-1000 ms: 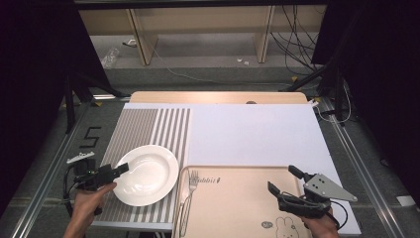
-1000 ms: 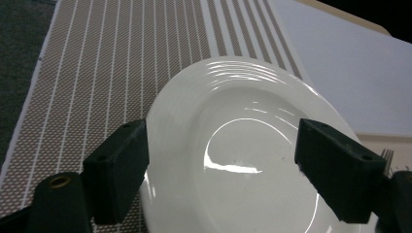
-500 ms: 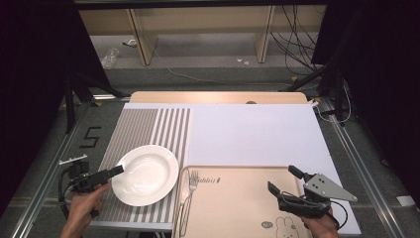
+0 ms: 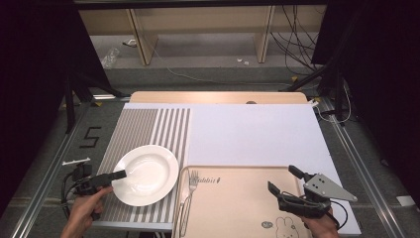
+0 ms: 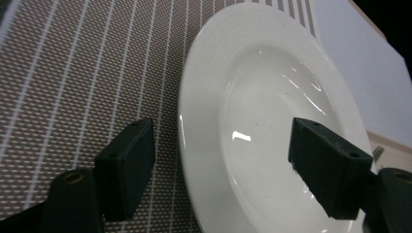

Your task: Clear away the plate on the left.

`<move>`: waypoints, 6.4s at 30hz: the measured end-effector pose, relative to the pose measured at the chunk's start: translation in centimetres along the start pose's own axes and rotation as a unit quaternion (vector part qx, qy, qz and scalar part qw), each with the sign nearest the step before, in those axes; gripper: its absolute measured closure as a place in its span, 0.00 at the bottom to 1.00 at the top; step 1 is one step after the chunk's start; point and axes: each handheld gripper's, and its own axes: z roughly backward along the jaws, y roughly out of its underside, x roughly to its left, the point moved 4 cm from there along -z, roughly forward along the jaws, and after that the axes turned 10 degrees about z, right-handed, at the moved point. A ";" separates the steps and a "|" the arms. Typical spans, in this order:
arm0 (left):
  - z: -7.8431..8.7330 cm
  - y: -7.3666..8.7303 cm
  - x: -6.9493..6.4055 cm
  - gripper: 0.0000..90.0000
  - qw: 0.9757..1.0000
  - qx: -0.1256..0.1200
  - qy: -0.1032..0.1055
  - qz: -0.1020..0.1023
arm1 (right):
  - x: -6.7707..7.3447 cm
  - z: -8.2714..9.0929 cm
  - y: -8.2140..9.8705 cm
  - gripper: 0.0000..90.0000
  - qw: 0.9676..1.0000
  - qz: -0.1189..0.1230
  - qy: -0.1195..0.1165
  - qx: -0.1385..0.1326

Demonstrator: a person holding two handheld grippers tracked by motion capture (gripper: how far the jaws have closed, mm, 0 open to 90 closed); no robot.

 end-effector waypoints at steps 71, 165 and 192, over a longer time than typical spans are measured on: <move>-1.1 1.8 0.9 0.91 0.988 0.027 0.078 0.133 | 0.1 -0.1 0.1 0.18 1.000 -0.001 -0.002 0.002; -9.5 9.3 -15.1 0.90 0.944 0.255 0.207 -0.020 | 0.0 -0.1 0.0 0.18 1.000 -0.005 -0.003 -0.001; -12.6 13.0 -17.8 0.90 0.932 0.305 0.181 -0.067 | -0.1 0.0 0.0 0.18 1.000 -0.006 -0.002 -0.004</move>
